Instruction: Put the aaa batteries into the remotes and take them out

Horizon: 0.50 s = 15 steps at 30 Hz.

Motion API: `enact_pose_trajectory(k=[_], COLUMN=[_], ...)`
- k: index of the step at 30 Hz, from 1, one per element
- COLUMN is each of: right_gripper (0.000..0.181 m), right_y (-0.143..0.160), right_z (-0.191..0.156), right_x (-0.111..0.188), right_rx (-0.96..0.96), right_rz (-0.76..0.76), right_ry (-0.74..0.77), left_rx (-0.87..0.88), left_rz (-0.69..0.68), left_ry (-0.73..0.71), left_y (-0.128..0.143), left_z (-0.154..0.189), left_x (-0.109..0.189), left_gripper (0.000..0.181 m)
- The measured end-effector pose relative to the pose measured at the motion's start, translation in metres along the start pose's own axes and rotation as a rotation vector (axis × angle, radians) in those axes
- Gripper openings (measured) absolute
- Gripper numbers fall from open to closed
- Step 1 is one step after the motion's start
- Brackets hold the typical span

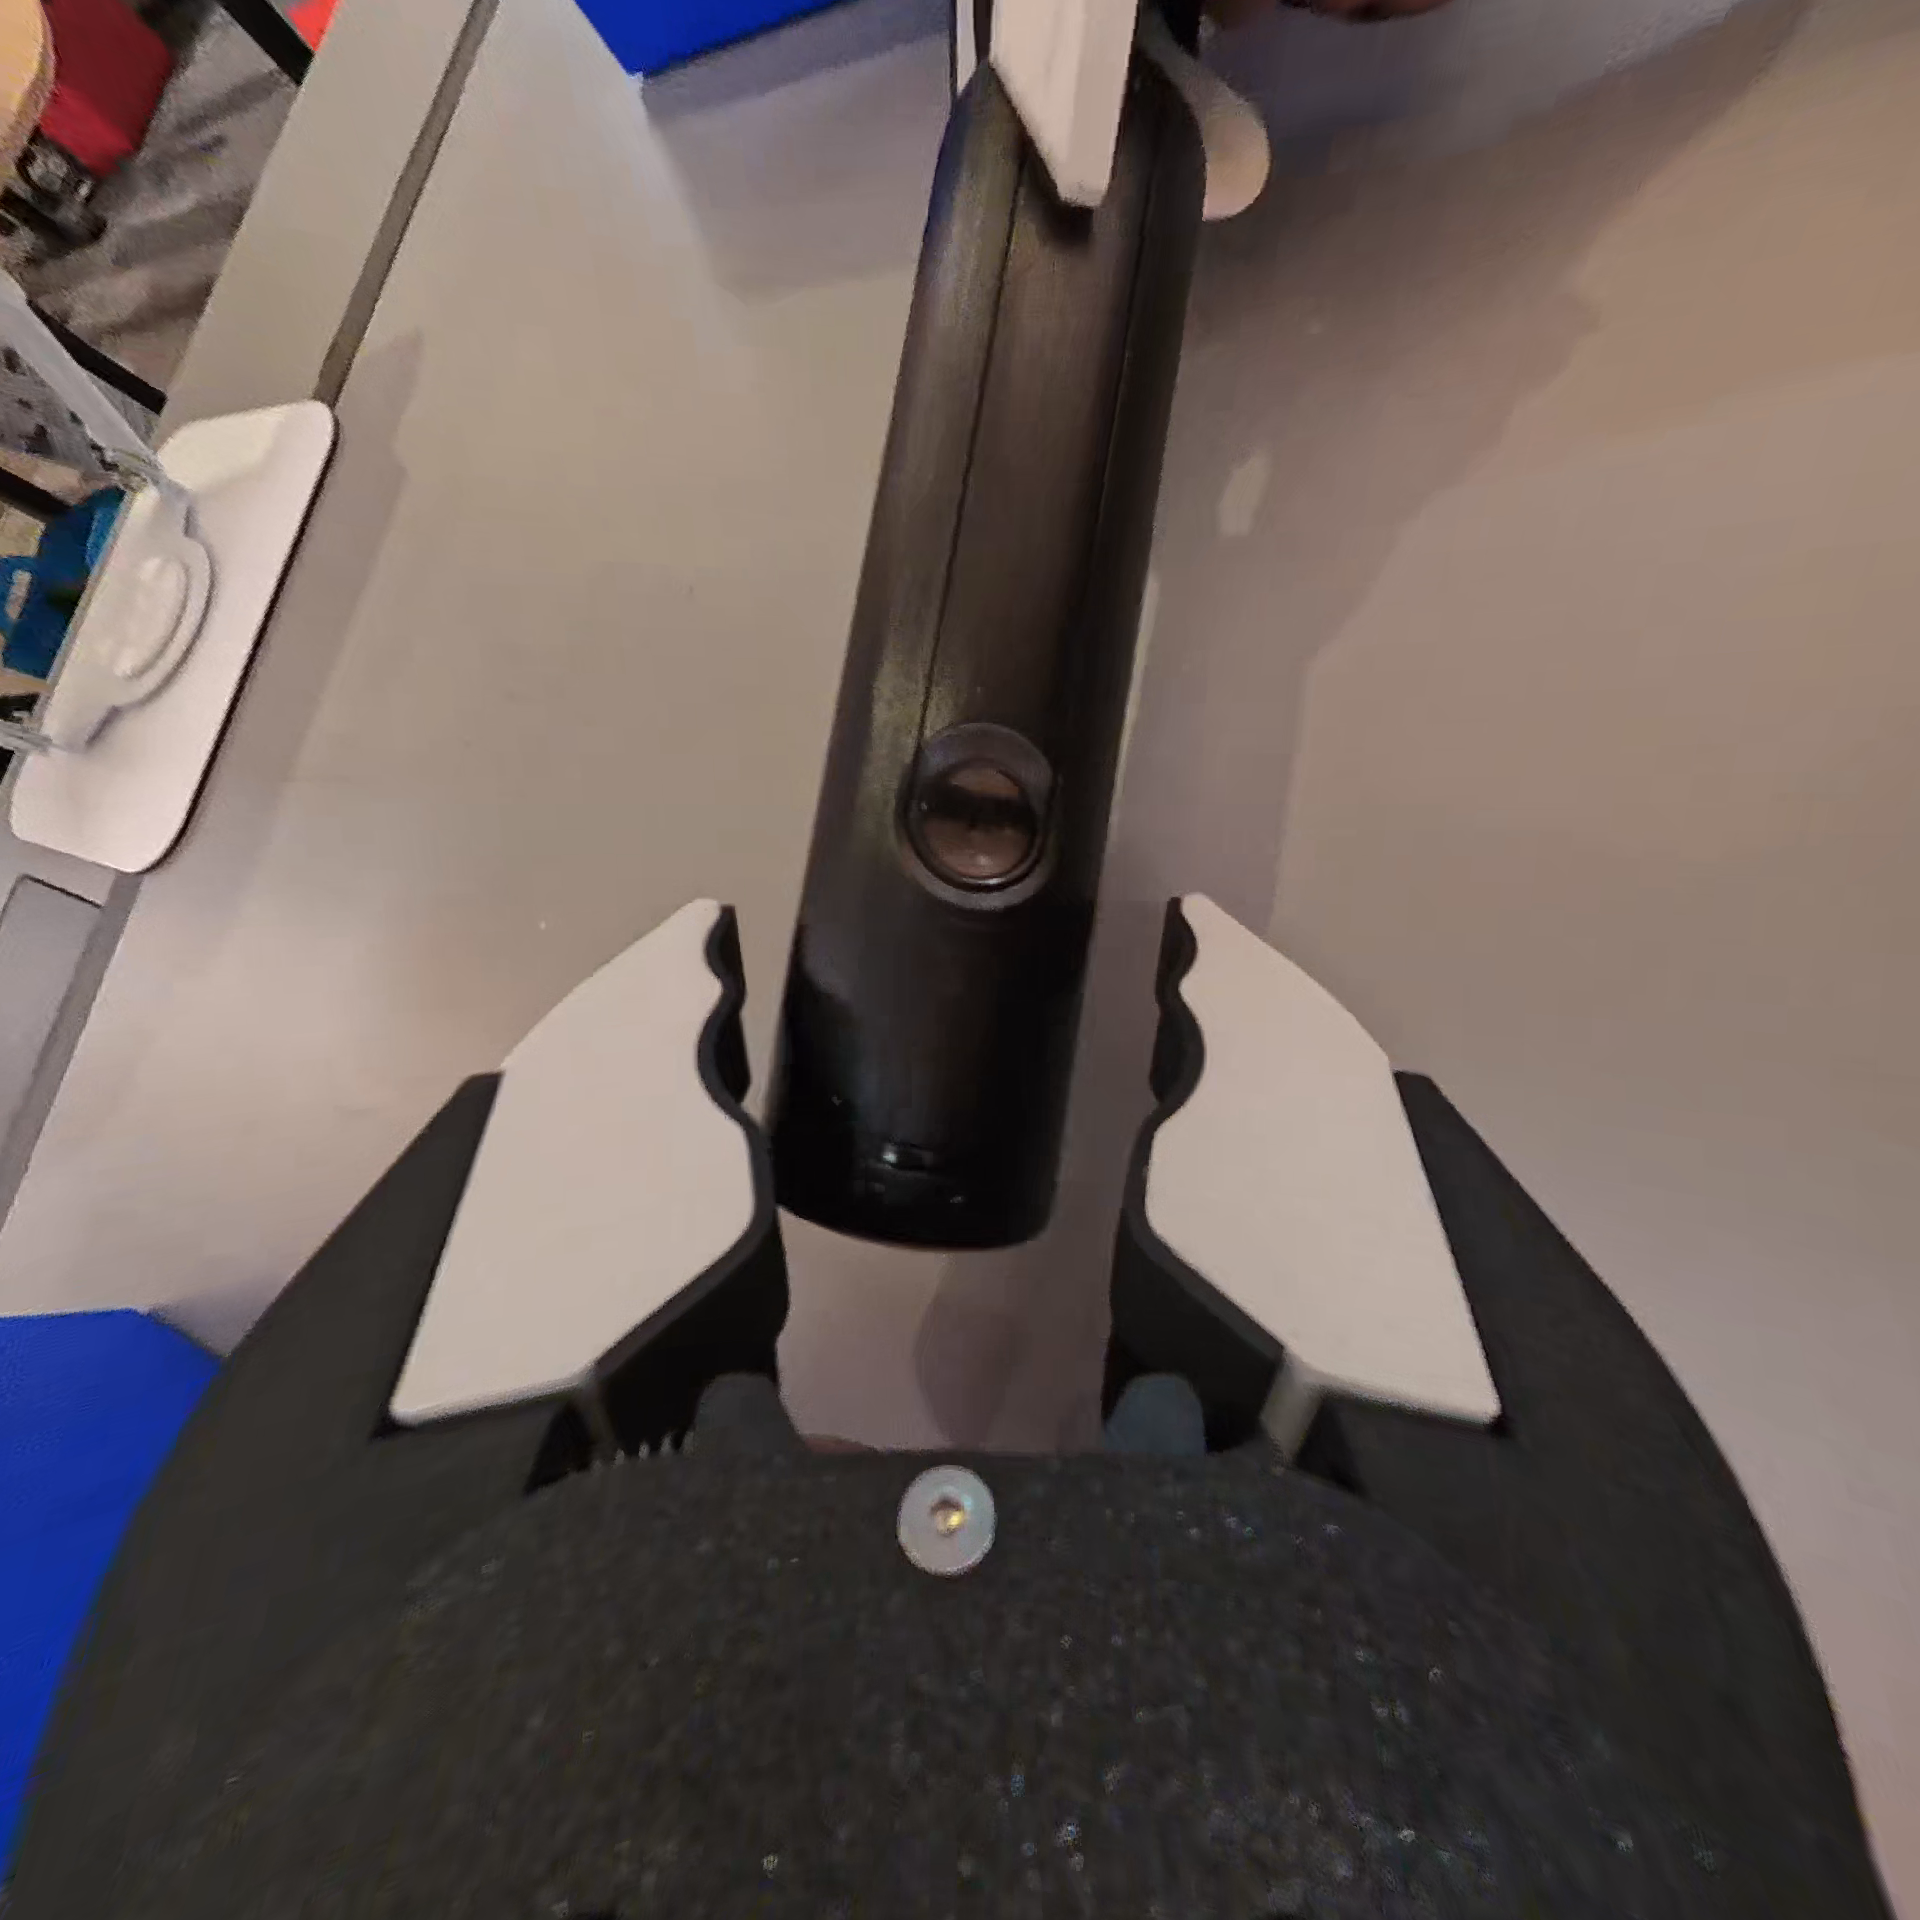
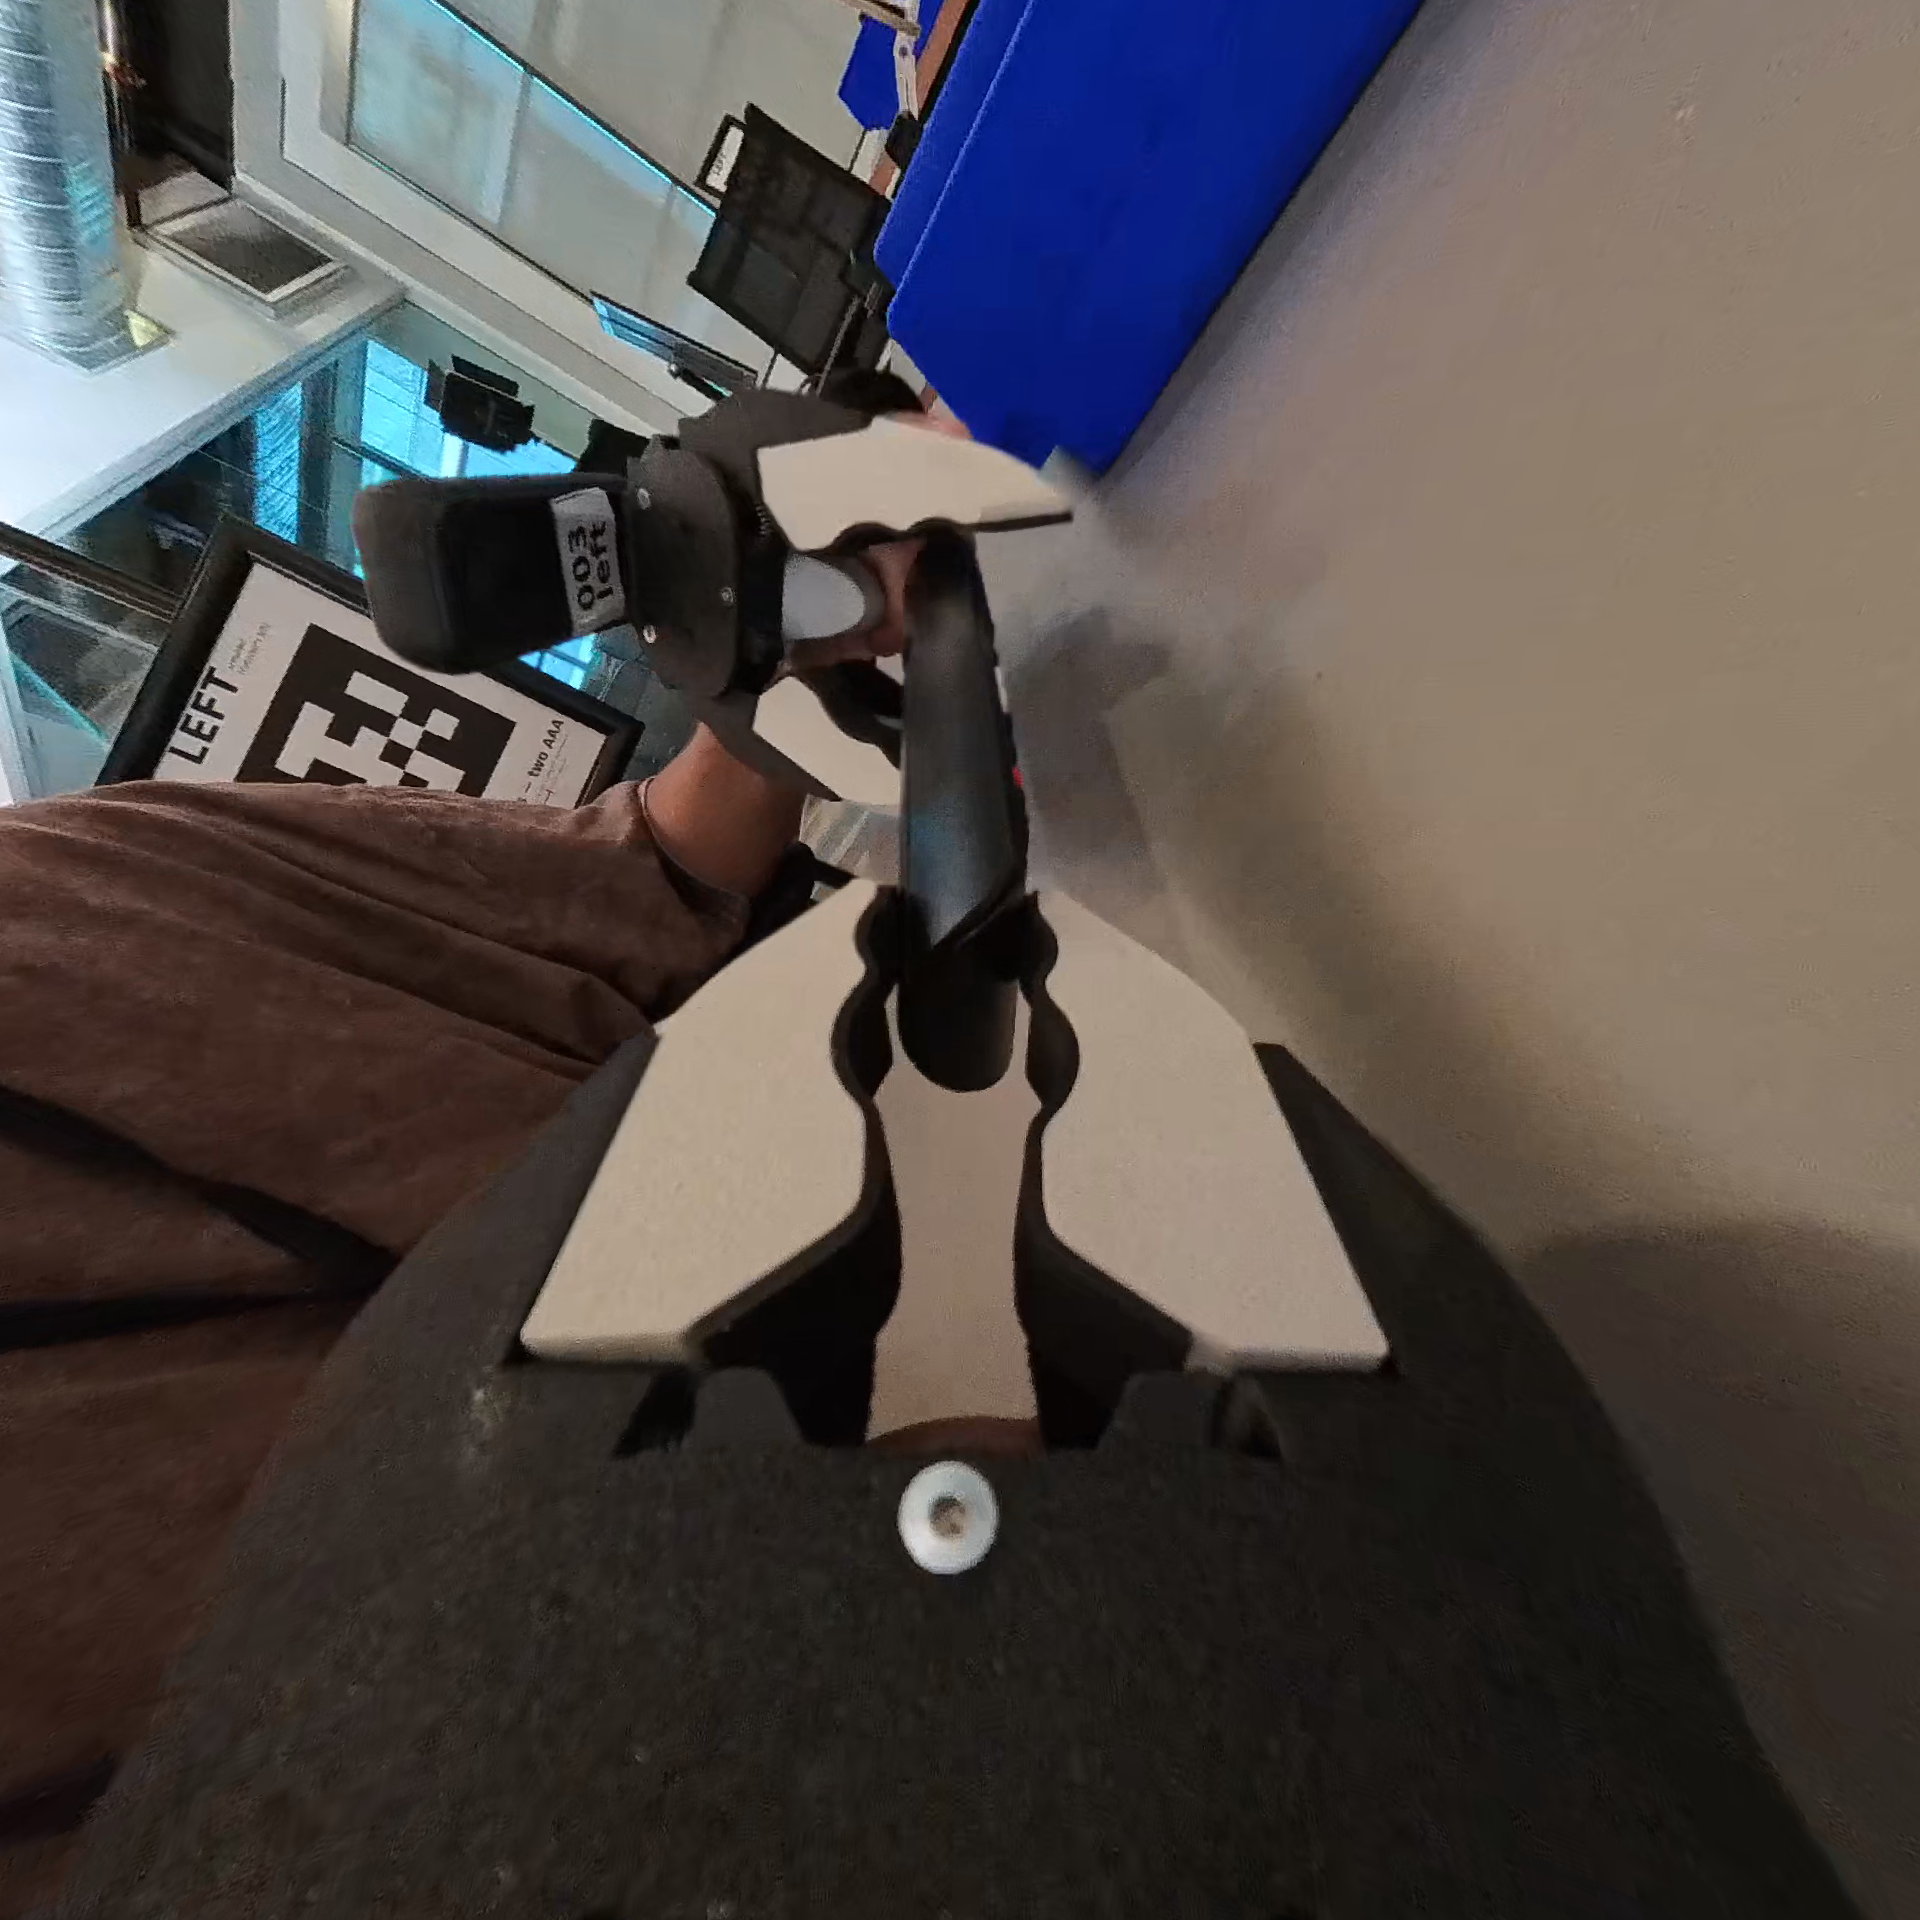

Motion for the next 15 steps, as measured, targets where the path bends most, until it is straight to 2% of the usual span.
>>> enact_pose_trajectory(k=[5,8,15], right_gripper=[0.022,0.022,0.023], right_y=[0.002,0.002,-0.004], right_z=[-0.007,-0.012,-0.008], right_x=[-0.013,-0.015,-0.008], right_rx=[-0.033,-0.018,-0.051], right_rz=[-0.030,-0.030,0.043], right_ry=[0.016,0.013,-0.010], left_rx=[-0.066,-0.082,0.071], left_rz=[-0.058,-0.060,-0.041], left_ry=[0.010,0.027,0.108], left_y=[-0.004,-0.007,-0.010], left_z=[0.003,0.006,0.000], left_x=[-0.008,-0.010,-0.017], left_gripper=[0.072,0.061,0.060])
Point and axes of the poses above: each gripper's, where its closed fingertips meet, x back along the fingers, y out of its underside, z = x × y across the jaws, the point moved 9 cm from there along x, back along the fingers, and after that the axes turned 13 degrees about -x, right-handed, at the moved point
